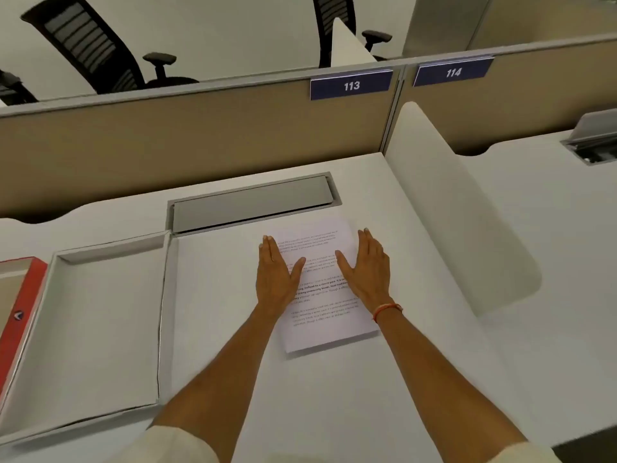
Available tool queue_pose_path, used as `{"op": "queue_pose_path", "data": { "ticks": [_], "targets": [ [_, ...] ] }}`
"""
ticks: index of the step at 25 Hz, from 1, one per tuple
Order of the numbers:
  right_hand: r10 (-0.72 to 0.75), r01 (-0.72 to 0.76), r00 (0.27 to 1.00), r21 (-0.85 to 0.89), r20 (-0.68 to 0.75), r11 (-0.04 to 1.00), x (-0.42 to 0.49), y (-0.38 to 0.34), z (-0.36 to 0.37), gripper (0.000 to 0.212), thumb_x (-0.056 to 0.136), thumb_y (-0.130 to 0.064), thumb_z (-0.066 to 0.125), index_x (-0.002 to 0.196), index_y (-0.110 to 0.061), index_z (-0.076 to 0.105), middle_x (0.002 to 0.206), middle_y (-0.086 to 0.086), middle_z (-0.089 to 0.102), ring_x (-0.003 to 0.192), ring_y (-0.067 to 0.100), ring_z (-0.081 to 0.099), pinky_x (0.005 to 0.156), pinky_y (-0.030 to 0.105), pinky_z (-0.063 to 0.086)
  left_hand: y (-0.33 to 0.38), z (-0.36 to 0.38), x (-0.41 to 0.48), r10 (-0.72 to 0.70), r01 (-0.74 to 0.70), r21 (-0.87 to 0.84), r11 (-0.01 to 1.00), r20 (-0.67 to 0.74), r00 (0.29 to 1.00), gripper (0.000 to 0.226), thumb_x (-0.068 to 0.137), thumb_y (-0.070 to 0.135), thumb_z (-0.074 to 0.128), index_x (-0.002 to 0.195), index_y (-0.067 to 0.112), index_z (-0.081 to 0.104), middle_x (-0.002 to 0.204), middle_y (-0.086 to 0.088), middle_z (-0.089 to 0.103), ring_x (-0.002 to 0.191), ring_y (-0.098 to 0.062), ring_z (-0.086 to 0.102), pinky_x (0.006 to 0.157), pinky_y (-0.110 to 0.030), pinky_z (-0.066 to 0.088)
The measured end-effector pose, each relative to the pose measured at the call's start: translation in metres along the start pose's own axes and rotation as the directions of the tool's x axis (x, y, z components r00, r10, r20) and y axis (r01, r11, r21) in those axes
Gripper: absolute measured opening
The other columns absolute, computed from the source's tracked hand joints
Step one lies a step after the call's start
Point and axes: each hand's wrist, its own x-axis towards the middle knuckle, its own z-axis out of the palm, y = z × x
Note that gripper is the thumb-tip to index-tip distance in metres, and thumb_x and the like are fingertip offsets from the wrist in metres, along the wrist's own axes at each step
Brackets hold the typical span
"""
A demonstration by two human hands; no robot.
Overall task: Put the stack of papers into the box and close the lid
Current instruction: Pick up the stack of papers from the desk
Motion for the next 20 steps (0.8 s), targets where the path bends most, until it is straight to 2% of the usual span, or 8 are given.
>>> {"op": "queue_pose_path", "data": {
  "ticks": [4,7,10,13,17,20],
  "targets": [
    [0.118,-0.119,0.993,0.037,0.033,0.992,0.000,0.001,0.006,0.084,0.090,-0.065,0.044,0.153,-0.011,0.027,0.154,0.013,0.037,0.140,0.031,0.039,0.114,0.047,0.033,0.004,0.006,0.001,-0.153,0.155,-0.263,0.952,0.029,0.988,0.092,0.093,0.044,0.056,0.157,0.011,-0.001,0.166,-0.005,0.005,0.153,-0.026,0.014,0.121,-0.039,0.020],
    [0.222,-0.224,0.974,0.091,0.037,0.970,0.002,-0.002,0.010,0.084,0.087,-0.068,0.049,0.141,-0.004,0.040,0.138,0.016,0.049,0.126,0.033,0.048,0.101,0.048,0.043,0.009,0.008,0.002,-0.336,0.306,-0.372,0.876,-0.017,0.942,0.091,0.087,0.036,0.069,0.154,0.006,0.014,0.160,-0.013,0.023,0.147,-0.031,0.030,0.117,-0.041,0.030],
    [0.356,-0.375,0.924,0.150,0.141,0.915,0.014,-0.007,0.009,0.087,0.081,-0.073,0.052,0.132,-0.003,0.047,0.135,0.017,0.051,0.125,0.035,0.049,0.102,0.052,0.045,0.015,0.005,0.008,-0.511,0.471,-0.308,0.827,-0.061,0.857,0.086,0.076,0.041,0.079,0.140,0.001,0.037,0.143,-0.017,0.042,0.134,-0.035,0.045,0.108,-0.050,0.038],
    [0.410,-0.451,0.883,0.168,0.229,0.877,0.021,-0.012,0.009,0.091,0.075,-0.073,0.061,0.133,-0.006,0.046,0.138,0.018,0.049,0.129,0.036,0.048,0.106,0.053,0.042,0.027,0.002,0.013,-0.635,0.621,-0.237,0.747,0.023,0.772,0.084,0.069,0.047,0.083,0.132,0.005,0.045,0.137,-0.016,0.047,0.129,-0.036,0.047,0.104,-0.055,0.041],
    [0.432,-0.461,0.873,0.094,0.228,0.882,0.023,-0.012,0.010,0.095,0.067,-0.065,0.075,0.133,-0.005,0.042,0.137,0.019,0.050,0.128,0.036,0.050,0.102,0.050,0.047,0.034,-0.001,0.019,-0.647,0.647,-0.183,0.741,0.066,0.760,0.082,0.066,0.042,0.086,0.129,0.006,0.048,0.134,-0.018,0.050,0.124,-0.035,0.050,0.099,-0.049,0.047],
    [0.438,-0.479,0.860,0.118,0.261,0.870,0.030,-0.013,0.008,0.093,0.064,-0.061,0.080,0.130,-0.004,0.048,0.134,0.018,0.055,0.126,0.035,0.053,0.101,0.049,0.049,0.027,-0.008,0.026,-0.635,0.641,-0.168,0.749,0.094,0.767,0.084,0.062,0.043,0.089,0.126,0.003,0.052,0.129,-0.017,0.058,0.121,-0.034,0.056,0.095,-0.044,0.049]
  ]
}}
